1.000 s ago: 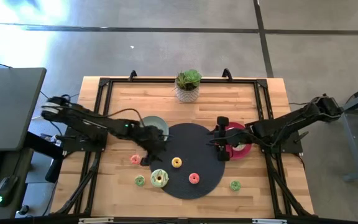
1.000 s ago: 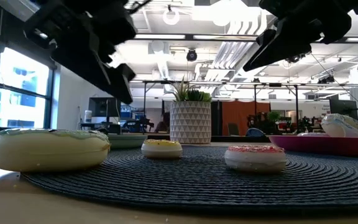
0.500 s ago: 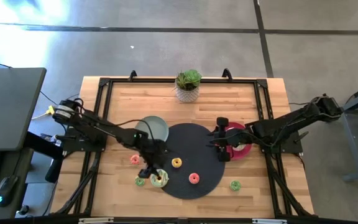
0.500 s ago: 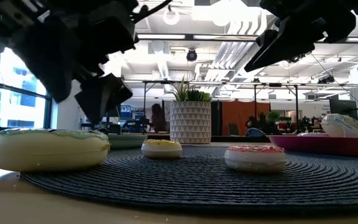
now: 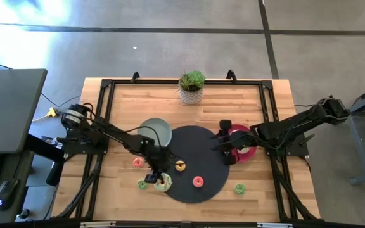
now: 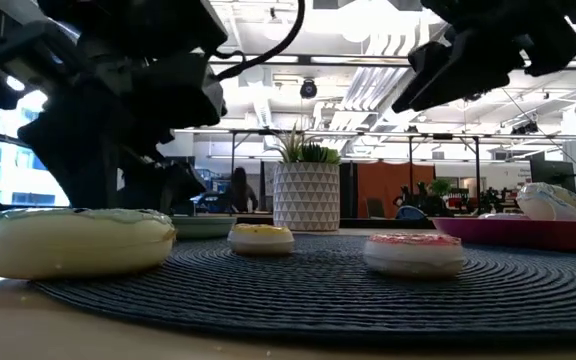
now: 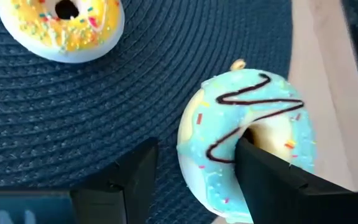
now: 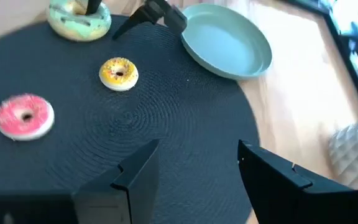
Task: Pick & Place donuts
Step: Put the large blue donut on the red plate
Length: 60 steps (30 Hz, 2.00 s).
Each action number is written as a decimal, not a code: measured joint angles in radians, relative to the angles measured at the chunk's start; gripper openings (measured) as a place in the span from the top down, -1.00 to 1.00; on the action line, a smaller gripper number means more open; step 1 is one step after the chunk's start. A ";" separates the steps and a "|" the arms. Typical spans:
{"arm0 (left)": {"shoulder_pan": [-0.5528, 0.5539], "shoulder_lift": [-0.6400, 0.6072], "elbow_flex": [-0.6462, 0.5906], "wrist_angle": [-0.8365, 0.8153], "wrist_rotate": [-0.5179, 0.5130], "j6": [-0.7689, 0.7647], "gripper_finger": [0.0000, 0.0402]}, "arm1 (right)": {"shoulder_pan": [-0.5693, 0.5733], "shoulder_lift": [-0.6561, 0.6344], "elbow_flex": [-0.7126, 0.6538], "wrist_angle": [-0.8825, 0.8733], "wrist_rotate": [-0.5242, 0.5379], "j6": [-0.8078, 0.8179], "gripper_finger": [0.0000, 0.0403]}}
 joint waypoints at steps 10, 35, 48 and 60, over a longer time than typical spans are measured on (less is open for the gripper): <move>0.000 0.000 0.019 0.007 0.001 0.001 0.36 | 0.020 0.000 0.000 0.178 -0.042 -0.432 -0.01; 0.359 -0.009 0.471 -0.221 0.215 0.113 0.86 | 0.020 0.000 0.000 0.235 -0.081 -0.742 -0.01; 0.397 0.002 0.471 -0.200 0.154 0.106 0.86 | -0.050 0.002 0.000 0.237 -0.152 -0.863 -0.01; 0.409 0.001 0.471 -0.143 0.264 0.017 0.86 | -0.087 0.147 0.000 0.441 -0.218 -1.154 0.01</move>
